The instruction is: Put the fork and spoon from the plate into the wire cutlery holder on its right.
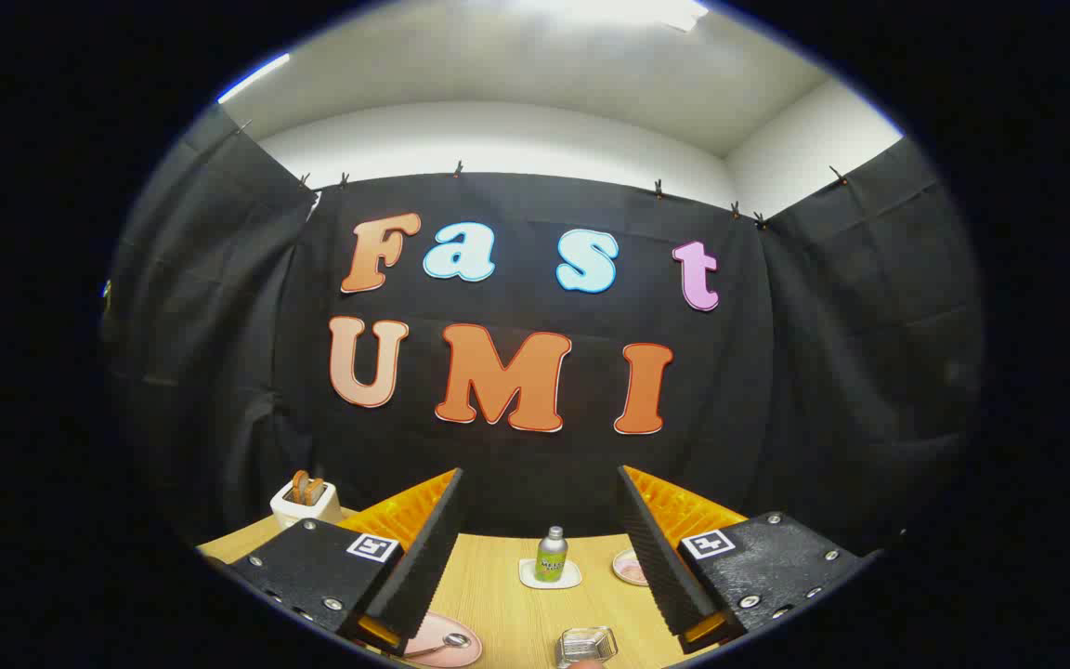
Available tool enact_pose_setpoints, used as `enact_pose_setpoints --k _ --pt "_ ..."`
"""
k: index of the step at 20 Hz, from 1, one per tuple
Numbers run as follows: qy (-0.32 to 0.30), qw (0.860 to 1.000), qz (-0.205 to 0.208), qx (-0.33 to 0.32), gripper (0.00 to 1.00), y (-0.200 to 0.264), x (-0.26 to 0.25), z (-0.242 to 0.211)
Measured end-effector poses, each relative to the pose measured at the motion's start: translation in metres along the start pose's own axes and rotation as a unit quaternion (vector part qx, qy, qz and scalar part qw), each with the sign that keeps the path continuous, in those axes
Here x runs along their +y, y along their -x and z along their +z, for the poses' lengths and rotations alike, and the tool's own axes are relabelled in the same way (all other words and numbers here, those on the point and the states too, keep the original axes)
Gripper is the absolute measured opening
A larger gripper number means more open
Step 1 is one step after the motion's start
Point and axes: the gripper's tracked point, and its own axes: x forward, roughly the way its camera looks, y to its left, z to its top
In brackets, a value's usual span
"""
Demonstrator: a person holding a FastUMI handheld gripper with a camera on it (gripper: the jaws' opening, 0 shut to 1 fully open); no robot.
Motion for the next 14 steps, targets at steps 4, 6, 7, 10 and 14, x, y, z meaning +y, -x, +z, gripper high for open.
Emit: enact_pose_setpoints --k 4,6,7,10,14 --pt "0.004 1.0 0.019 -0.006 0.93 -0.003 0.0 0.002" --pt "0.005 0.999 0.032 -0.008 0.93 -0.007 -0.002 0.002" --pt "0.003 0.999 0.038 -0.01 0.93 -0.008 -0.003 0.002" --pt "-0.002 0.998 0.06 -0.008 0.93 -0.014 0.0 -0.002" --pt "-0.01 0.996 0.088 0.001 0.93 -0.017 0.003 -0.014"
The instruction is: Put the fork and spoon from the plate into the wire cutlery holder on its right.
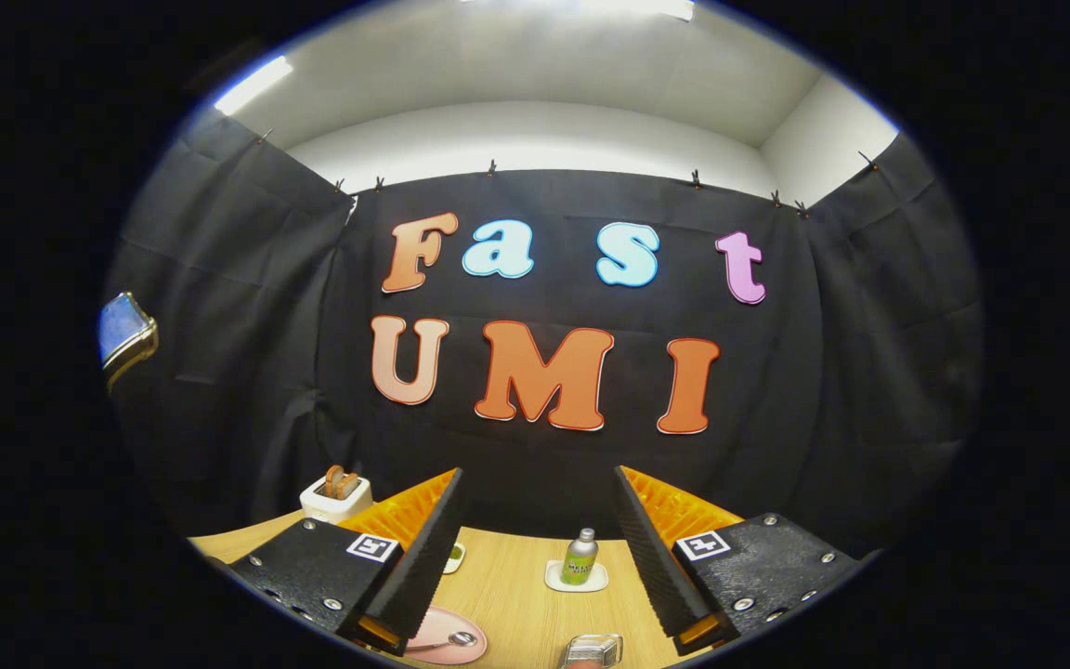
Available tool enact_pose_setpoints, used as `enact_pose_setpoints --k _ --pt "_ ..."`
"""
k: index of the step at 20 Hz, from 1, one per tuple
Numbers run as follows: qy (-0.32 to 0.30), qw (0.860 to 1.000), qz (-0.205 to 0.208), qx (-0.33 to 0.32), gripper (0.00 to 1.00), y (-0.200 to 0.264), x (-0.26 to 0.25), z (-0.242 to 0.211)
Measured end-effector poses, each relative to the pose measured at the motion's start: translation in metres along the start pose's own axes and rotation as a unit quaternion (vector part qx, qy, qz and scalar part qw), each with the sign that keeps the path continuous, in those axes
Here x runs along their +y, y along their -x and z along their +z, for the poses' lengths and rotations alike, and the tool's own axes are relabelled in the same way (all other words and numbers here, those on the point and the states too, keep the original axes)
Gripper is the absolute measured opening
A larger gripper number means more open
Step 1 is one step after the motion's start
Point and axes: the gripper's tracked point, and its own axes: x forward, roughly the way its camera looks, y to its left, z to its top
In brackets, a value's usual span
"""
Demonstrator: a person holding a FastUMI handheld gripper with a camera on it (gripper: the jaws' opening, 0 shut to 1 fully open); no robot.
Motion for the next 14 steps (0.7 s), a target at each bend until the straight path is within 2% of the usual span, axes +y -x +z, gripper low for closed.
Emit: enact_pose_setpoints --k 6,10,14 --pt "-0.019 0.998 0.036 0.037 0.93 -0.005 0.004 -0.039" --pt "-0.03 0.992 0.068 0.104 0.93 -0.007 0.025 -0.087" --pt "-0.02 0.982 0.075 0.171 0.93 -0.005 0.056 -0.131"
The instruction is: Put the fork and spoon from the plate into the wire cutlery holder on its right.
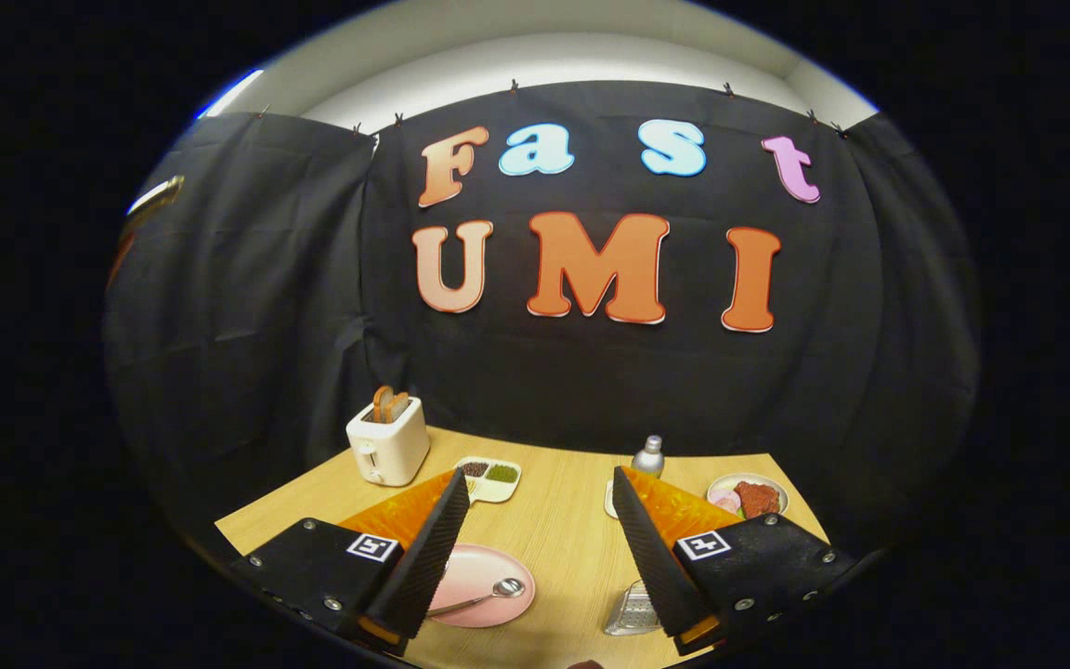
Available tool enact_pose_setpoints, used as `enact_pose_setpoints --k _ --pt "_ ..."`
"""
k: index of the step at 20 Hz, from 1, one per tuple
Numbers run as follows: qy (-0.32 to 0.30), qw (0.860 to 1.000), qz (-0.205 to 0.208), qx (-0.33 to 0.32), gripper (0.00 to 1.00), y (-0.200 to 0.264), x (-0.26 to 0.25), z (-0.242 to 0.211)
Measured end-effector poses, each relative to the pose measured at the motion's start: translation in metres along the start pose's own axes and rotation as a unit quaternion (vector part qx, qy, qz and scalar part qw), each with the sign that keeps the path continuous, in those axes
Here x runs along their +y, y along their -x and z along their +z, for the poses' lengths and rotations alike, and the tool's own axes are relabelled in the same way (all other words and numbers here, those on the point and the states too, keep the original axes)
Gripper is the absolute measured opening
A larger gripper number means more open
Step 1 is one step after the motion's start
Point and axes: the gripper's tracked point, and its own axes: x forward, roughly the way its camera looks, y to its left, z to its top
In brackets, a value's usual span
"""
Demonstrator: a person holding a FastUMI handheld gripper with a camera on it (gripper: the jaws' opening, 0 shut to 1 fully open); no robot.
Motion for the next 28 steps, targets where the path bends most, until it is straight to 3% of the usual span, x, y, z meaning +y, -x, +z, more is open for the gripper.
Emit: enact_pose_setpoints --k 4,7,16,27,28 --pt "-0.005 0.995 -0.024 0.098 0.93 -0.024 0.032 -0.06" --pt "-0.018 0.981 -0.024 0.193 0.94 -0.038 0.06 -0.11" --pt "-0.059 0.909 -0.024 0.411 0.87 -0.055 0.103 -0.232" --pt "-0.109 0.825 -0.055 0.553 0.65 -0.075 0.099 -0.308" --pt "-0.117 0.819 -0.054 0.56 0.58 -0.077 0.1 -0.31"
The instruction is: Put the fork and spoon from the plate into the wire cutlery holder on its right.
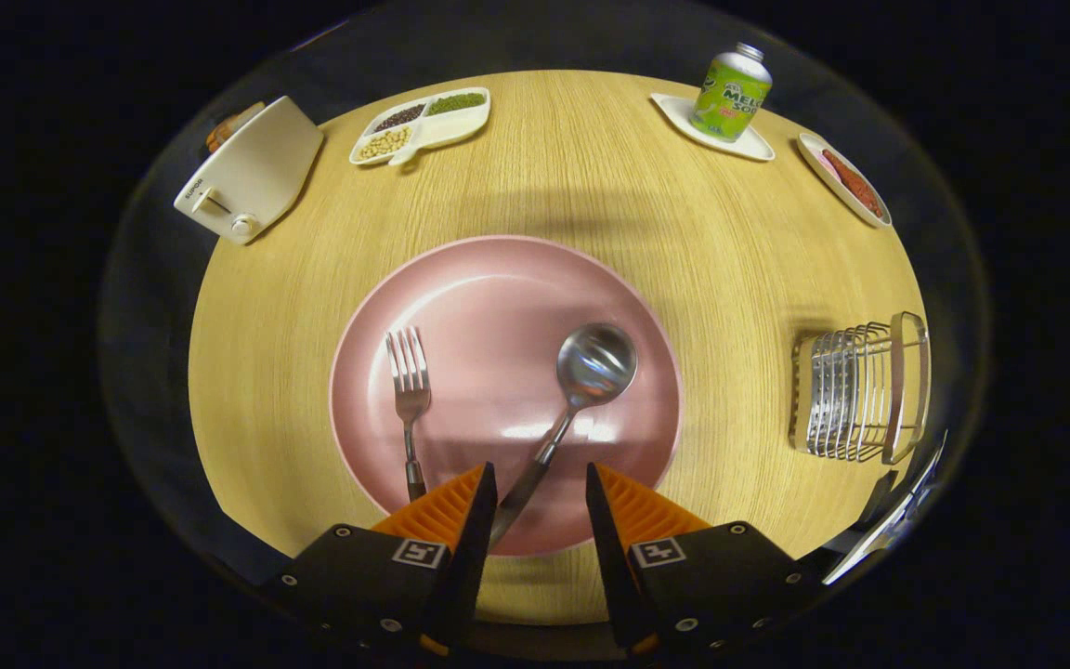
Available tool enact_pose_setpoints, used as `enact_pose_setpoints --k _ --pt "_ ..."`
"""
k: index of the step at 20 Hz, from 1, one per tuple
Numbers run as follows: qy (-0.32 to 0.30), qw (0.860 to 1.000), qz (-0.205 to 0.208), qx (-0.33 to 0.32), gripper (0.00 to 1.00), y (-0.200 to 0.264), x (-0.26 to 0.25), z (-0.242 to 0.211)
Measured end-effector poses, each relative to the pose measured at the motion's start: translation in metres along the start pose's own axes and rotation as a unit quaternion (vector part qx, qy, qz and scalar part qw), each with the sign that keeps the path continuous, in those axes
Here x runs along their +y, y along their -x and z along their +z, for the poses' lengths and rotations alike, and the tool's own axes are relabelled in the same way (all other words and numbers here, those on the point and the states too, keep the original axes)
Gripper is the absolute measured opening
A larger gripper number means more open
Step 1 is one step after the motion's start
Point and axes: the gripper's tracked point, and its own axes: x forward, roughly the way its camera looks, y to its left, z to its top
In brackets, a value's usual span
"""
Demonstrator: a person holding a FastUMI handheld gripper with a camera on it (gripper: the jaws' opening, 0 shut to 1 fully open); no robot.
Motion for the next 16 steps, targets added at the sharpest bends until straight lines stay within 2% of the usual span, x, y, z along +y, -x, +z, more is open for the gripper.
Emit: enact_pose_setpoints --k 1,2,5,8,10,16 --pt "-0.005 1.0 0.003 0.007 0.54 -0.002 0.001 0.0" --pt "-0.01 1.0 0.003 0.012 0.44 -0.004 0.001 0.0" --pt "-0.008 1.0 -0.009 0.019 0.26 -0.006 -0.005 -0.001" --pt "0.007 1.0 -0.012 0.01 0.12 -0.007 -0.011 0.002" --pt "0.018 1.0 -0.007 0.014 0.06 -0.005 -0.014 0.001" --pt "0.033 0.999 0.011 -0.025 0.05 0.02 -0.022 0.005"
